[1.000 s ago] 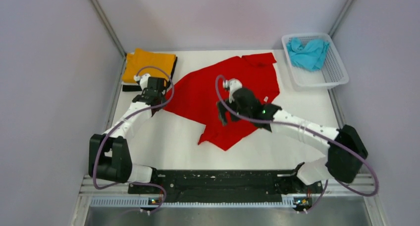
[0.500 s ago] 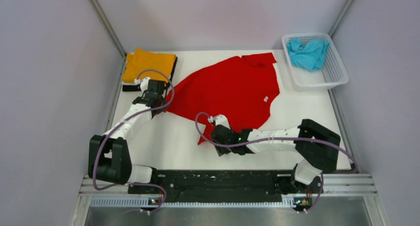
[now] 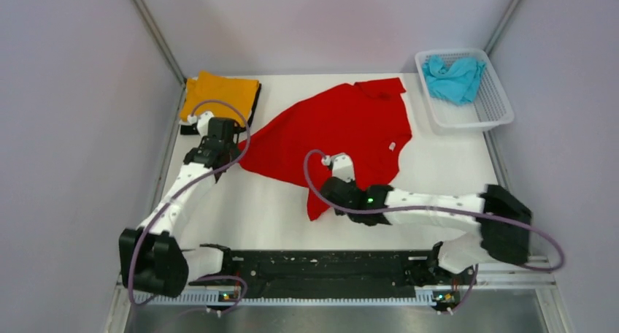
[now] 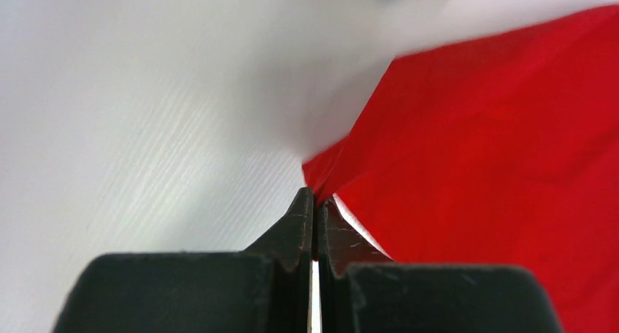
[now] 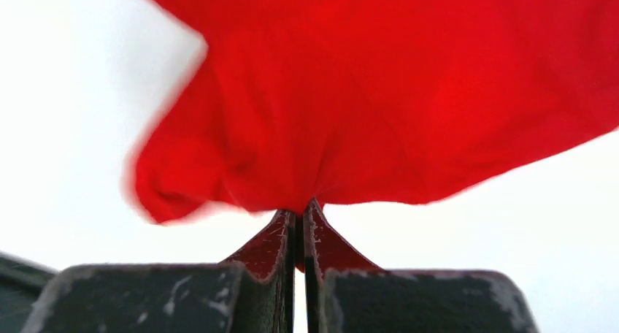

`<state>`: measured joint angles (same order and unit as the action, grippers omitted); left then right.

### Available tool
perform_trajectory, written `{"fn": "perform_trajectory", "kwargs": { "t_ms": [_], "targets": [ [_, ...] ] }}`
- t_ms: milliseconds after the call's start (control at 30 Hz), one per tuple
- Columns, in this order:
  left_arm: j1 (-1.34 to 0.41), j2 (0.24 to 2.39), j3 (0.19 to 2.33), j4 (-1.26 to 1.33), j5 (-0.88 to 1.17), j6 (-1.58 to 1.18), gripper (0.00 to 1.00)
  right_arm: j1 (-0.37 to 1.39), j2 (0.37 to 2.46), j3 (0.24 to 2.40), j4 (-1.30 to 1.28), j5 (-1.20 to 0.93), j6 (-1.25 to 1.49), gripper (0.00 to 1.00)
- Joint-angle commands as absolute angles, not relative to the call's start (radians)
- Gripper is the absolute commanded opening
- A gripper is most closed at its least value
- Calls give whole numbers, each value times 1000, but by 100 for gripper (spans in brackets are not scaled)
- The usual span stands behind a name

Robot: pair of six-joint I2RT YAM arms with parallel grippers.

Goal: Fold and stack the t-shirts
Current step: Flatten out the tshirt

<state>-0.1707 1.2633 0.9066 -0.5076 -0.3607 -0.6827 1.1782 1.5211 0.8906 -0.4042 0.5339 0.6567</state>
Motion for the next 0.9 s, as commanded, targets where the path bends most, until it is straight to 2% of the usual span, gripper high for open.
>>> {"fn": "perform_trajectory", "kwargs": {
  "t_ms": [0, 167, 267, 400, 600, 733, 867],
  "targets": [
    [-167, 1026, 1005, -535, -367, -671, 0, 1182, 1137, 1002, -505, 746, 553, 0],
    [-168, 854, 1172, -541, -335, -629, 0, 1160, 931, 1213, -497, 829, 341, 0],
    [-169, 827, 1339, -597, -308, -602, 0, 1160, 892, 1386, -481, 753, 209, 0],
    [-169, 796, 1544, -656, -295, -568, 0, 1160, 907, 1703, -549, 570, 111, 0],
    [-169, 733, 1767, -678, -113, -544, 0, 1160, 1003, 2076, -726, 248, 110, 0],
    [-167, 717, 1838, -675, 23, -547, 0, 1160, 1073, 2249, -795, 188, 105, 0],
    [-166, 720, 1850, -674, 85, -562, 0, 1160, 1102, 2319, -781, 314, 51, 0]
  ]
}}
